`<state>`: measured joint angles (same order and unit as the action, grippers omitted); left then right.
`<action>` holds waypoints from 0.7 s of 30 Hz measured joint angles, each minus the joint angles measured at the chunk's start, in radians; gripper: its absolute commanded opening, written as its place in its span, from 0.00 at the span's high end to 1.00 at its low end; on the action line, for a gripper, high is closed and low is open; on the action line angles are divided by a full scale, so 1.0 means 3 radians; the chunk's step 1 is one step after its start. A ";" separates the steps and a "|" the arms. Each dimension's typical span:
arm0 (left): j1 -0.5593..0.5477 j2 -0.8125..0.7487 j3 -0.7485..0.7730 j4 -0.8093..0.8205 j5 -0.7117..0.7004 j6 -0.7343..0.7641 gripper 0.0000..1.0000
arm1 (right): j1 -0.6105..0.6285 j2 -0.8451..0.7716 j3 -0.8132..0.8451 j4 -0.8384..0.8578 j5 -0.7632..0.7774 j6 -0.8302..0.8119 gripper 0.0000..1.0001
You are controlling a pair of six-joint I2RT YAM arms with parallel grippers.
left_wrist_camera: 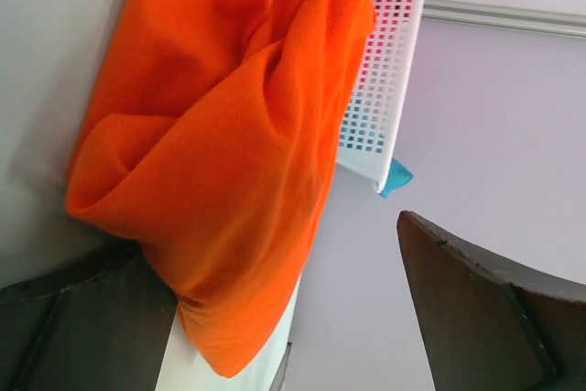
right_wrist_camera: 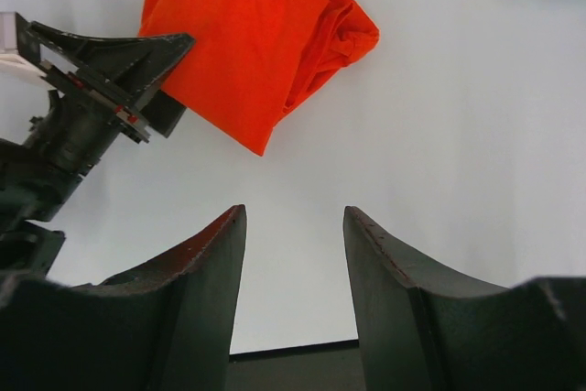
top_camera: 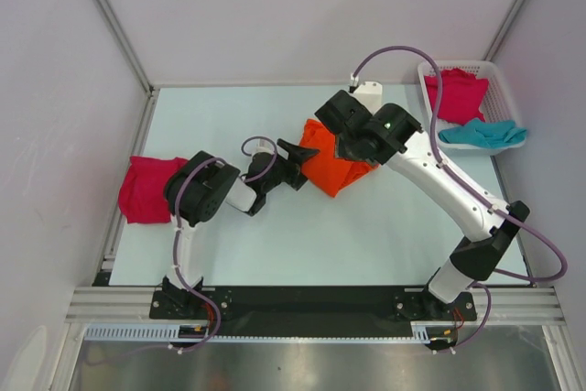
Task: Fold and stack the t-shirts
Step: Put the neatly folded tshirt into the corner of the board with the left arm
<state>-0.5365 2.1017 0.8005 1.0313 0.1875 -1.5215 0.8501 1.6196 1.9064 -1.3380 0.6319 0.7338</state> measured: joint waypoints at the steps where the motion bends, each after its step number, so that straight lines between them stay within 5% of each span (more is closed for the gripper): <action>1: 0.0000 0.0033 0.0019 0.0042 0.0004 -0.0031 0.01 | 0.0006 0.0009 0.0034 0.0001 0.0000 0.0000 0.48; 5: -0.0004 0.0150 0.0192 0.0061 0.0009 -0.0051 0.01 | 0.0036 0.0070 0.0249 -0.0014 0.0020 0.0001 0.48; 11: -0.0006 0.0289 0.0563 -0.0278 0.0022 -0.0024 0.23 | 0.0078 0.0093 0.0420 -0.0013 0.0028 0.0001 0.46; 14: -0.0006 0.0355 0.0707 -0.0472 0.0048 0.0011 0.66 | 0.0080 0.0093 0.0420 -0.0014 0.0024 0.0001 0.46; 15: -0.0006 0.0390 0.0774 -0.0568 0.0062 0.0045 0.88 | 0.0083 0.0093 0.0420 -0.0014 0.0024 0.0003 0.46; 17: -0.0005 0.0479 0.0917 -0.0746 0.0108 0.0103 1.00 | 0.0084 0.0093 0.0422 -0.0014 0.0023 0.0004 0.46; 21: 0.0008 0.0565 0.1179 -0.1019 0.0214 0.0193 1.00 | 0.0085 0.0093 0.0439 -0.0015 -0.0008 0.0015 0.46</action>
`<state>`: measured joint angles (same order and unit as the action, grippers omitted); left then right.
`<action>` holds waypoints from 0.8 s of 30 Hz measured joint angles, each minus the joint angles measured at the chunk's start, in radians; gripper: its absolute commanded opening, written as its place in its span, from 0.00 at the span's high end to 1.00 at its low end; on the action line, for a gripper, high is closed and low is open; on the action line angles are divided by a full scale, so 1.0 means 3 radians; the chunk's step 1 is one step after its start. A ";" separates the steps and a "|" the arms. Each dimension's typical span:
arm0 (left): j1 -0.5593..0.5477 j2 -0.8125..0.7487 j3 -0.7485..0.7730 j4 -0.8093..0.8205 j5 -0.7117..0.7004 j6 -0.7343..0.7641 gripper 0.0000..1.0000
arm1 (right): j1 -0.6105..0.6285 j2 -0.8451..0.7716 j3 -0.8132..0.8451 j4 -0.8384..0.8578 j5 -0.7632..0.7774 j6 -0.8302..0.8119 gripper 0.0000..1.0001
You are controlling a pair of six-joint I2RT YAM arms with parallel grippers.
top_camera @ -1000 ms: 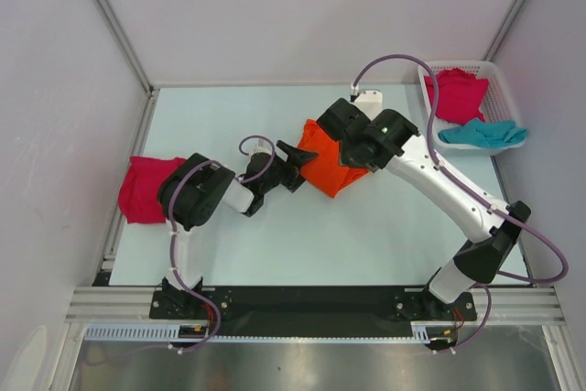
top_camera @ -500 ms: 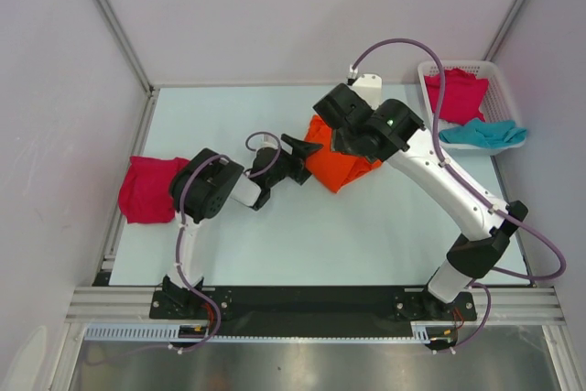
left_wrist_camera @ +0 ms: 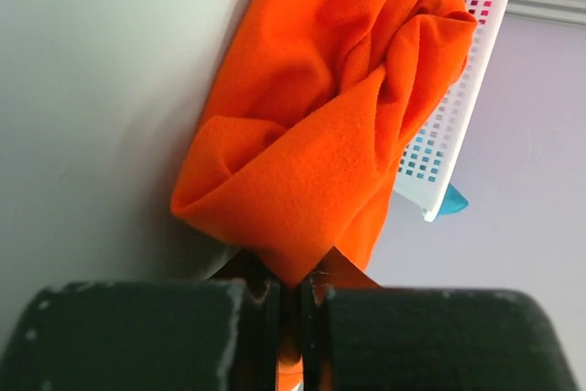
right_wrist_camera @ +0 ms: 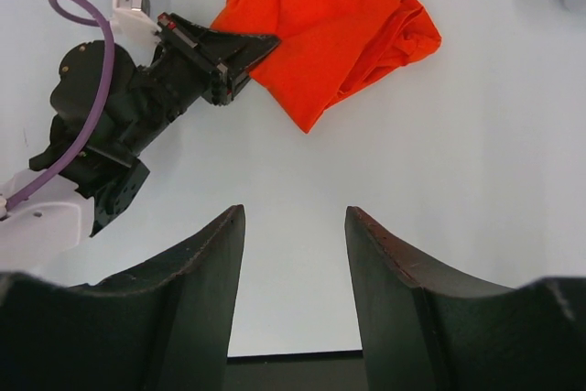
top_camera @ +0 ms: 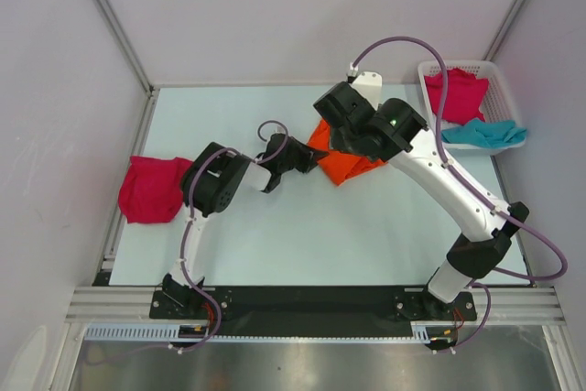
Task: Fold and stack the t-shirts
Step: Put the neatly folded tshirt into the corner of the board with the left arm
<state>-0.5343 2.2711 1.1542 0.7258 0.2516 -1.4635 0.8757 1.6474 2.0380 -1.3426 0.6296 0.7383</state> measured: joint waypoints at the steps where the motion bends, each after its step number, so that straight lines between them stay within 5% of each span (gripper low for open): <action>1: 0.0006 0.0003 0.0039 -0.0057 0.0022 0.0023 1.00 | 0.0004 0.0000 0.0006 0.0000 -0.0006 0.0004 0.46; 5: 0.0085 -0.0041 0.0106 -0.0326 0.0126 0.0188 1.00 | 0.0032 -0.0009 0.0004 0.0006 -0.0033 0.0008 0.46; 10: 0.0364 -0.0636 0.0090 -0.1356 0.0079 0.0771 1.00 | 0.0074 -0.0280 -0.0406 0.0069 -0.0111 -0.0003 0.46; 19: 0.1893 -0.2875 -0.0713 -0.2617 -0.0347 0.1432 1.00 | 0.0109 -0.1077 -0.1189 0.0488 -0.0417 -0.0086 0.46; 24: 0.2410 -0.3742 -0.0888 -0.3217 -0.0408 0.1624 1.00 | 0.0121 -0.1286 -0.1277 0.0647 -0.0506 -0.0135 0.46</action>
<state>0.1886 1.1484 0.8879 -0.2394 0.1291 -0.9764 0.9119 1.2617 1.6550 -1.1484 0.4778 0.6979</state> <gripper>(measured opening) 0.051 0.544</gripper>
